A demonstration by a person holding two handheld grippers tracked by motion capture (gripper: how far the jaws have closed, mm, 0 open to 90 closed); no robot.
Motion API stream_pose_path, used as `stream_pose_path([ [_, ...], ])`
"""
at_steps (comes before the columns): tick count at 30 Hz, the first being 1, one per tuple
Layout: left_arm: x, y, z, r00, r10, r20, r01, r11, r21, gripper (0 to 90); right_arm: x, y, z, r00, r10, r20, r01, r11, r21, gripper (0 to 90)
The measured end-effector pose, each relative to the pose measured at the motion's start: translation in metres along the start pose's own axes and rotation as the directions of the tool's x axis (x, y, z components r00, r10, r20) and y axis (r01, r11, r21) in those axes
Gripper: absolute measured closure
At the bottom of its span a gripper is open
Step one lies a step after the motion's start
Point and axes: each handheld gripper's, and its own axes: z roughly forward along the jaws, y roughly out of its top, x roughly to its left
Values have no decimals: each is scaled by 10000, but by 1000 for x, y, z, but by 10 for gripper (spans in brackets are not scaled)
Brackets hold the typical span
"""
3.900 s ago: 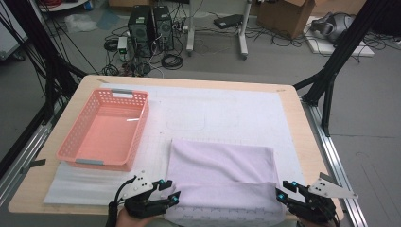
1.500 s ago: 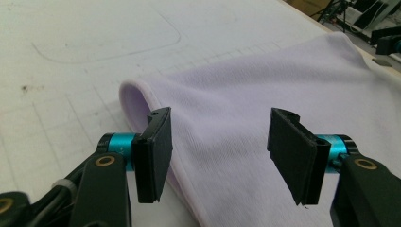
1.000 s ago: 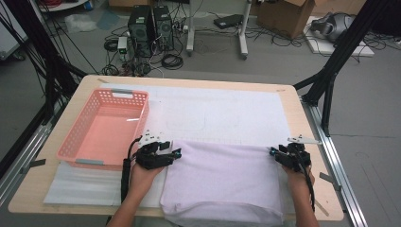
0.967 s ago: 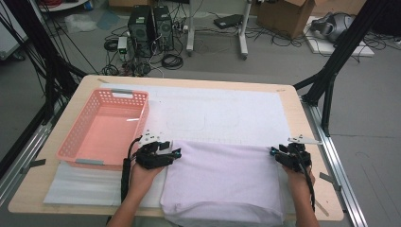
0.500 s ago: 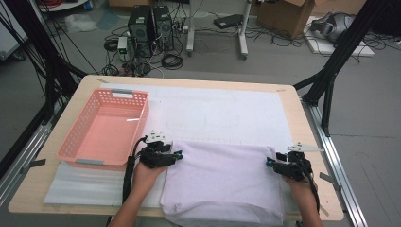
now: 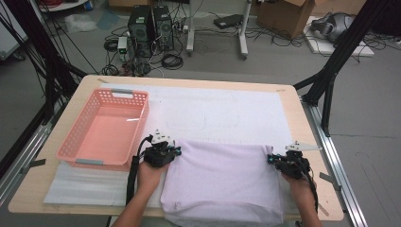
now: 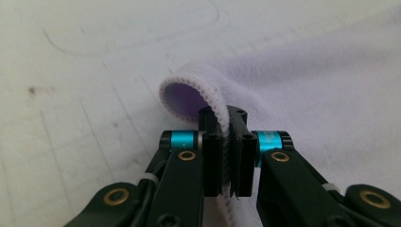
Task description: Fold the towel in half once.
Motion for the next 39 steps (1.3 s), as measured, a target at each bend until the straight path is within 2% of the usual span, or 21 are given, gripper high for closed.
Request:
stream_pose_path([
  [1,1,5,-1,10000,-49,-32,48,9999,-152,854,-2,4,-1,10000,15,40,-14,9998,-204,865],
  [2,3,12,-1,9999,70,-113,-72,9998,-169,854,-4,8,-1,9999,-15,111,19,9992,-394,865],
  [3,5,18,0,9998,20,-173,-25,9995,-322,854,-7,12,-1,9996,-99,261,114,9983,-567,865],
  [6,15,39,4,9996,-157,-214,142,9976,-676,854,-16,27,3,9993,76,377,-43,9963,-853,864],
  [8,21,51,10,9993,-225,-312,199,9966,-798,853,-23,38,8,9989,145,449,-96,9941,-1084,864],
  [10,28,60,17,9992,-196,-362,171,9974,-698,853,-28,48,14,9983,216,546,-145,9918,-1272,864],
  [14,39,70,31,9984,-372,-436,331,9951,-934,852,-38,66,28,9967,77,802,15,9935,-1137,863],
  [15,42,71,34,9981,-451,-421,403,9932,-1093,852,-40,69,31,9964,54,846,43,9934,-1143,863],
  [16,45,72,38,9980,-501,-395,457,9936,-1038,852,-42,72,34,9960,83,895,20,9935,-1137,863],
  [20,52,80,48,9983,-443,-373,402,9937,-1042,851,-49,82,44,9942,96,1069,22,9940,-1096,863],
  [21,53,80,50,9983,-458,-369,410,9919,-1201,851,-51,83,47,9939,103,1097,15,9943,-1069,863],
  [23,57,84,53,9982,-510,-328,475,9938,-1008,850,-55,86,52,9935,169,1125,-43,9938,-1114,862],
  [28,61,85,57,9969,-671,-416,631,9937,-922,841,-58,91,63,9920,254,1234,-119,9940,-1088,862],
  [30,62,83,58,9949,-860,-534,820,9939,-736,795,-58,91,65,9921,369,1196,-236,9936,-1106,856],
  [32,66,80,56,9900,-1356,-394,1324,9883,-755,640,-59,90,66,9905,608,1235,-485,9938,-1000,787],
  [33,66,79,54,9897,-1388,-353,1358,9877,-776,615,-60,89,66,9901,776,1169,-669,9934,-926,696],
  [34,65,77,52,9900,-1365,-370,1331,9877,-826,588,-61,89,64,9887,912,1189,-801,9922,-954,646],
  [36,63,73,49,9919,-1258,-145,1244,9893,-765,567,-62,88,59,9882,1066,1096,-948,9897,-1076,619],
  [37,61,71,48,9937,-1121,-100,1113,9921,-574,556,-61,89,56,9877,1097,1110,-976,9891,-1099,601],
  [39,56,67,45,9951,-987,52,989,9924,-732,545,-59,91,50,9891,997,1087,-879,9902,-1087,590],
])
